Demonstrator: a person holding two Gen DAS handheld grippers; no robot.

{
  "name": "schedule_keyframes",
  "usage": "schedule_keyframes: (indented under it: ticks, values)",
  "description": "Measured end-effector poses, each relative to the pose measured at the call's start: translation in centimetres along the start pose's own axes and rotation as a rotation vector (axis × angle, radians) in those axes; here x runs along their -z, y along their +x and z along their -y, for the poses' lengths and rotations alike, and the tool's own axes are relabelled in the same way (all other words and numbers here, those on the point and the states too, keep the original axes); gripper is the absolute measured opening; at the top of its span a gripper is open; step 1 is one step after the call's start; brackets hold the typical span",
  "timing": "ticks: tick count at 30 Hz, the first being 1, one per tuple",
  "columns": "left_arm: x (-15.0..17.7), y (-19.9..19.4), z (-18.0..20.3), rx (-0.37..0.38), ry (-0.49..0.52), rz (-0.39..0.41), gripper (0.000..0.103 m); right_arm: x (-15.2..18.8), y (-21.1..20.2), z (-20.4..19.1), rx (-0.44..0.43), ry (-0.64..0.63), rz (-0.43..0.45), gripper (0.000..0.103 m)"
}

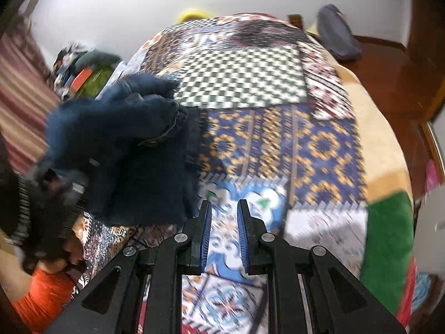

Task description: Fold large clothes

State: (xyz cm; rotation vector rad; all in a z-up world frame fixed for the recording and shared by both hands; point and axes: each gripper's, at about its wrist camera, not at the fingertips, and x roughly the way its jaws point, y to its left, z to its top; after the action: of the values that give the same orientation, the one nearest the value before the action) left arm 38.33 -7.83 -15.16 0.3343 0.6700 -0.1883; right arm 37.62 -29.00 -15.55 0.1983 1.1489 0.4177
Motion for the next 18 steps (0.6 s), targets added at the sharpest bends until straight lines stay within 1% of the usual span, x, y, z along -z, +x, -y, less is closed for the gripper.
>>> schedule_keyframes:
  ticks: [2, 3, 5, 8, 9, 10, 11, 12, 13, 15, 16, 18]
  values:
    - [0.8, 0.8, 1.2, 0.011, 0.038, -0.058, 0.031, 0.5, -1.0, 1.3, -0.005, 0.024, 0.010, 0.014]
    - [1.4, 1.0, 1.8, 0.013, 0.055, -0.075, 0.033, 0.7, -1.4, 1.7, -0.009, 0.036, 0.012, 0.014]
    - [2.2, 1.2, 2.6, 0.030, 0.093, -0.111, 0.041, 1.0, -1.5, 2.1, -0.016, 0.049, 0.016, 0.014]
    - [3.3, 1.0, 3.8, 0.029, 0.136, -0.155, 0.046, 1.1, -1.8, 2.3, -0.018, 0.052, 0.019, 0.014]
    - [3.5, 0.8, 3.8, 0.030, 0.135, -0.164, 0.051, 1.1, -2.0, 2.2, -0.021, 0.051, 0.020, 0.014]
    - [3.7, 0.4, 3.8, 0.048, 0.124, -0.169, 0.056, 1.1, -2.1, 2.0, -0.025, 0.049, 0.023, 0.014]
    - [3.8, 0.0, 3.6, 0.079, 0.106, -0.172, 0.067, 1.2, -2.2, 1.8, -0.030, 0.044, 0.028, 0.014]
    - [3.8, -0.5, 3.4, 0.117, 0.079, -0.175, 0.083, 1.2, -2.5, 1.4, -0.034, 0.035, 0.033, 0.014]
    - [3.8, -1.1, 3.3, 0.140, 0.057, -0.178, 0.092, 1.2, -2.8, 1.0, -0.035, 0.024, 0.038, 0.014]
    - [3.9, -2.8, 2.3, 0.179, 0.002, -0.169, 0.092, 1.0, -3.3, 0.1, -0.034, -0.005, 0.049, 0.014]
    - [4.0, -3.3, 1.9, 0.181, -0.011, -0.167, 0.092, 0.9, -3.5, -0.6, -0.034, -0.026, 0.055, 0.014]
    - [4.3, -4.8, 0.1, 0.159, -0.056, -0.156, 0.092, 0.6, -3.7, -1.6, -0.040, -0.056, 0.063, 0.014]
